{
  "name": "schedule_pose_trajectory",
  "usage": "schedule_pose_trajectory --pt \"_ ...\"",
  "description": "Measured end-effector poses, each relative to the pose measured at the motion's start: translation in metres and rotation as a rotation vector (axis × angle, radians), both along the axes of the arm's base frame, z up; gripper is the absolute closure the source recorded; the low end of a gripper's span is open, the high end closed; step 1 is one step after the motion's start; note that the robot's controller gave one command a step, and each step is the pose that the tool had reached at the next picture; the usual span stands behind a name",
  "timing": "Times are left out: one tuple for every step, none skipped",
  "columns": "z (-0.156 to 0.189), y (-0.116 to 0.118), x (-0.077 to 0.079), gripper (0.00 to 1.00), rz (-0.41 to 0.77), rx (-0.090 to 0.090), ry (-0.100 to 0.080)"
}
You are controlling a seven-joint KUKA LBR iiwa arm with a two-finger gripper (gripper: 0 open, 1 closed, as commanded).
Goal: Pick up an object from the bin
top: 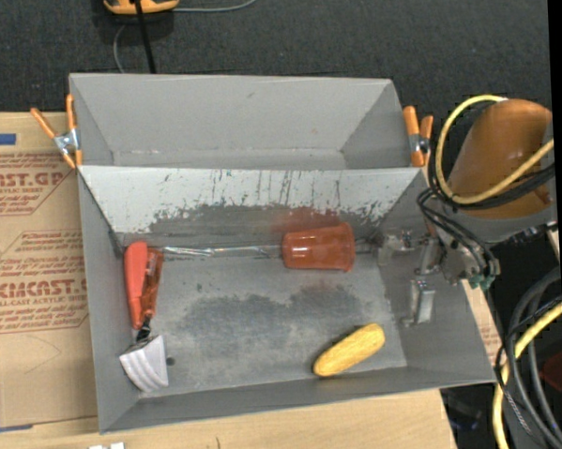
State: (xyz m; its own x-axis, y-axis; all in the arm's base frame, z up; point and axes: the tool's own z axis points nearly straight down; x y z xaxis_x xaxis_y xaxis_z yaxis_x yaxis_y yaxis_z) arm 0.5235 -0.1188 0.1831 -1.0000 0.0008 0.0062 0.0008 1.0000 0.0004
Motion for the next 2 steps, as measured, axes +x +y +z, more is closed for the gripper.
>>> schedule_pose_trajectory --pt "0.004 0.0 0.002 0.0 0.001 -0.001 -0.008" --pt "-0.032 0.001 -0.012 0.0 0.073 -0.002 -0.011"
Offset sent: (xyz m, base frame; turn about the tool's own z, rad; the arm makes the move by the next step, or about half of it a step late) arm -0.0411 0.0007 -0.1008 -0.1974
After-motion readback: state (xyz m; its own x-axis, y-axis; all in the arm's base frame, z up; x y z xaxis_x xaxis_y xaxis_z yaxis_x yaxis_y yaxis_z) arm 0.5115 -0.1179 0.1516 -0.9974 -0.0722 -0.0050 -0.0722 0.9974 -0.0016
